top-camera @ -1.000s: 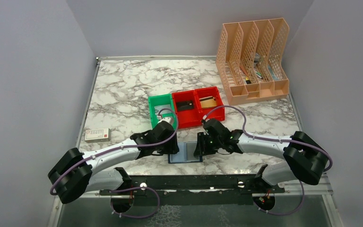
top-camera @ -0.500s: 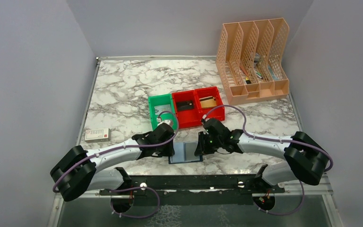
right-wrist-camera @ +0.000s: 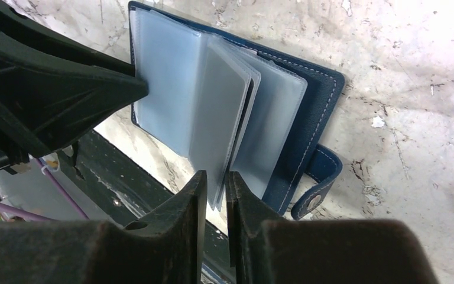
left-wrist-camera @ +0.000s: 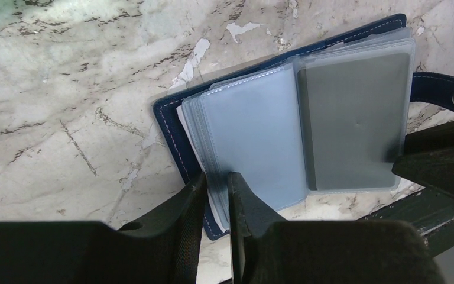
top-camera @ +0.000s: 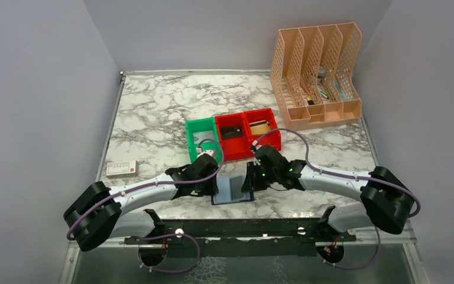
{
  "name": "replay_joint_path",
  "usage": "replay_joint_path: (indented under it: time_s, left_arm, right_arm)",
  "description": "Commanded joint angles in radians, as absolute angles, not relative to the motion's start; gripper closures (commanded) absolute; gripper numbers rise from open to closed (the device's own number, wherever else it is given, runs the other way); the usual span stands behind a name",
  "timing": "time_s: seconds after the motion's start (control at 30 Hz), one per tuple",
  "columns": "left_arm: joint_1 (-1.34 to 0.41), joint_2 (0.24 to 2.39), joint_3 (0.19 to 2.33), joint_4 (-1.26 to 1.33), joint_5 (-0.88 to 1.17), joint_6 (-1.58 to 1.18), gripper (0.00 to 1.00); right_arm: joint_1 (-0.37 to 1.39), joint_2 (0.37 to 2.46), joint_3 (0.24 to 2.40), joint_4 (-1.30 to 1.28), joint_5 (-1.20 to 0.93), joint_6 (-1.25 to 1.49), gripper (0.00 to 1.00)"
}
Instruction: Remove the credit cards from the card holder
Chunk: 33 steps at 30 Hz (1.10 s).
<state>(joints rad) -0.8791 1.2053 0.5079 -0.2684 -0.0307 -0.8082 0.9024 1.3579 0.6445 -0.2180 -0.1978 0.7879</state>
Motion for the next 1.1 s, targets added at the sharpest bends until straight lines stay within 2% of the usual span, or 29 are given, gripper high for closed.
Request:
replay_joint_path:
  time_s: [0.0, 0.3, 0.47, 0.63, 1.07]
  left_arm:
    - [-0.879, 1.220, 0.504, -0.261, -0.018, -0.791, 0.78]
    - [-0.880, 1.230, 0.515, -0.258, -0.013, -0.787, 0.79]
    - [-0.880, 1.239, 0.521, -0.257, -0.010, -0.785, 0.79]
    - [-0.880, 1.246, 0.529, -0.255, -0.008, -0.784, 0.80]
    - [-0.880, 1.247, 0.530, -0.255, -0.005, -0.783, 0.81]
  right_arm:
    - [0.908, 1.362, 0.676, -0.208, -0.237, 0.770, 0.79]
    - [0.908, 1.363, 0.683, -0.183, -0.275, 0.757, 0.67]
    - [0.908, 1.368, 0.674, -0.106, -0.376, 0.750, 0.62]
    - [0.908, 1.398, 0.679, -0.068, -0.409, 0.757, 0.61]
    - [0.908, 1.429, 0.699, -0.166, -0.291, 0.758, 0.59]
